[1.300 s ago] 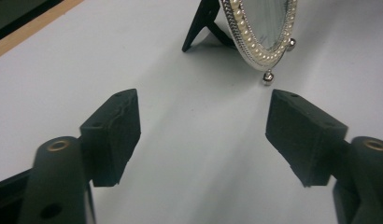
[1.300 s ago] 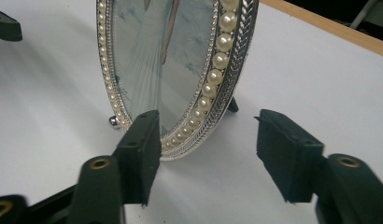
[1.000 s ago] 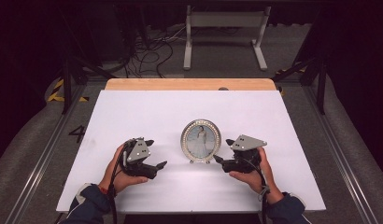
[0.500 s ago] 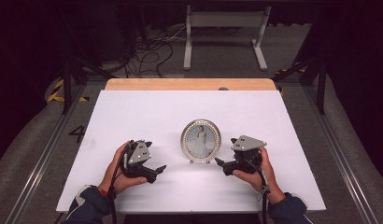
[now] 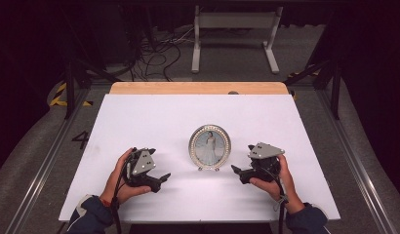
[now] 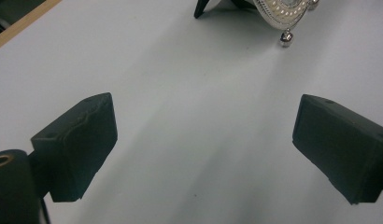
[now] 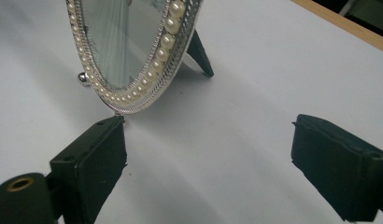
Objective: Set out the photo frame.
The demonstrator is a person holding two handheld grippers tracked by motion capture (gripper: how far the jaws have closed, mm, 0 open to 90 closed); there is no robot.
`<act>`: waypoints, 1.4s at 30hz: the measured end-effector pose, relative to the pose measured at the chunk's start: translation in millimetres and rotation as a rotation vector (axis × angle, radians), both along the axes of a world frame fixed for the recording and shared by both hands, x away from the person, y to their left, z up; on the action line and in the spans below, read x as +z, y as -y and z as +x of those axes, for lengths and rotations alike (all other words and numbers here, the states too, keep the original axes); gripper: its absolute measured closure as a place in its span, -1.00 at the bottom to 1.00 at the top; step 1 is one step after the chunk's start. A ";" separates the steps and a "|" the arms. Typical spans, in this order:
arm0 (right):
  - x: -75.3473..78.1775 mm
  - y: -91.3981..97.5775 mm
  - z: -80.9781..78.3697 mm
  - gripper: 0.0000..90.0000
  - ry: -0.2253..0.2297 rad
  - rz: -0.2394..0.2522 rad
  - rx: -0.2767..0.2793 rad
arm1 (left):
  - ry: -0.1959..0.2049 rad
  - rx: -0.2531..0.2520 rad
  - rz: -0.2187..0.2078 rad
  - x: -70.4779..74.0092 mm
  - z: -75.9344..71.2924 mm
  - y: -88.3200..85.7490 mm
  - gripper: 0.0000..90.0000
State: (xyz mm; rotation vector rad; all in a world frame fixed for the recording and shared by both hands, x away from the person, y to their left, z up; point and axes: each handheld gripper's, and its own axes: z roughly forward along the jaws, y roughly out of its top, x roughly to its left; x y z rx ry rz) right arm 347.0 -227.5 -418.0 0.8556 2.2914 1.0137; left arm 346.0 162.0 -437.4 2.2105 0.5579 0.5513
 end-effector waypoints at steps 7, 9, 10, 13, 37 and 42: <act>-0.1 8.2 -2.8 -0.76 0.010 -0.012 -0.016 | 0.000 0.018 0.002 -1.7 -3.2 -12.0 -0.83; 0.0 10.9 -3.8 -0.76 0.013 -0.014 -0.020 | 0.006 0.013 0.014 -3.0 -4.3 -14.7 -0.83; -0.2 12.2 -4.2 -0.76 0.015 -0.017 -0.023 | 0.006 0.015 0.022 -3.7 -4.8 -15.7 -0.83; -1.1 17.0 -5.4 -0.76 0.016 -0.019 -0.032 | 0.007 0.020 0.033 -5.6 -6.1 -19.1 -0.83; -7.2 51.6 -14.2 -0.76 0.026 -0.043 -0.107 | -0.001 0.079 0.037 -8.6 -14.7 -58.5 -0.83; -8.1 59.0 -16.4 -0.76 0.029 -0.041 -0.124 | -0.007 0.096 0.030 -10.0 -15.9 -67.1 -0.83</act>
